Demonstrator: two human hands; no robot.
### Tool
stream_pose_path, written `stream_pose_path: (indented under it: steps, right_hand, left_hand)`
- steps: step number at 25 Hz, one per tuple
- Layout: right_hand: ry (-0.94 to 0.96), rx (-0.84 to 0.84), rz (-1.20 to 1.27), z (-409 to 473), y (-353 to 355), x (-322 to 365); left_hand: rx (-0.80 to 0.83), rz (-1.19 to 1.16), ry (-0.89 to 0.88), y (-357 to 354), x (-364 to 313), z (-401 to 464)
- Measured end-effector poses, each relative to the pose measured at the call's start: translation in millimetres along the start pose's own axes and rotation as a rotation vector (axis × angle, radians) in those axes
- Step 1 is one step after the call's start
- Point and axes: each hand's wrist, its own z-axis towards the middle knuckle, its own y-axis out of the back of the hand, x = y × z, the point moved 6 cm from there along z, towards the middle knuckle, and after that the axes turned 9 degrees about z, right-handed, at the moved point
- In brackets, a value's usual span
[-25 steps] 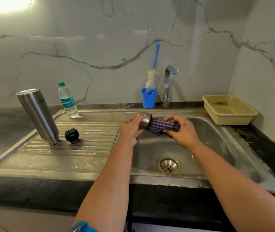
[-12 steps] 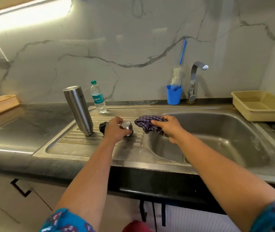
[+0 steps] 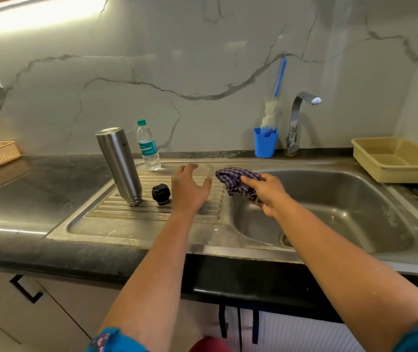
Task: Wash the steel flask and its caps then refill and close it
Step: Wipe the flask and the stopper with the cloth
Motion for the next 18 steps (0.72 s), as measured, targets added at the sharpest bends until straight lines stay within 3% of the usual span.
stream_pose_path:
  steps: [1, 4, 7, 8, 10, 13, 16, 18]
  right_hand:
    - [0.073, -0.020, -0.043, -3.1, 6.1, 7.7]
    - [0.351, -0.010, -0.161, -24.6, 15.6, 30.9]
    - [0.442, 0.105, -0.272, -42.0, 28.5, 37.1]
    - [0.411, 0.140, -0.269, -44.8, 35.8, 38.9]
    - [0.339, 0.171, -0.211, -43.1, 55.8, 45.4]
    - [0.264, 0.271, -0.236, -40.9, 80.8, 61.9]
    - [0.175, 0.388, -0.295, -48.7, 97.7, 75.5]
    - [0.220, 0.332, -0.426, -55.6, 109.2, 93.0]
  left_hand:
    - [0.029, -0.138, 0.091, -2.6, -11.8, -4.6]
    - [0.376, -0.579, 0.454, -33.0, -42.6, -22.3]
    - [0.452, -0.950, 0.483, -46.4, -71.1, -31.1]
    - [0.414, -0.964, 0.411, -45.9, -79.4, -31.1]
    - [0.334, -0.777, 0.153, -42.5, -97.2, -29.1]
    - [0.442, -0.501, -0.182, -37.4, -136.9, -39.3]
    - [0.506, -0.444, -0.274, -28.1, -166.2, -48.0]
    - [0.297, -0.289, -0.339, -21.3, -174.2, -49.3]
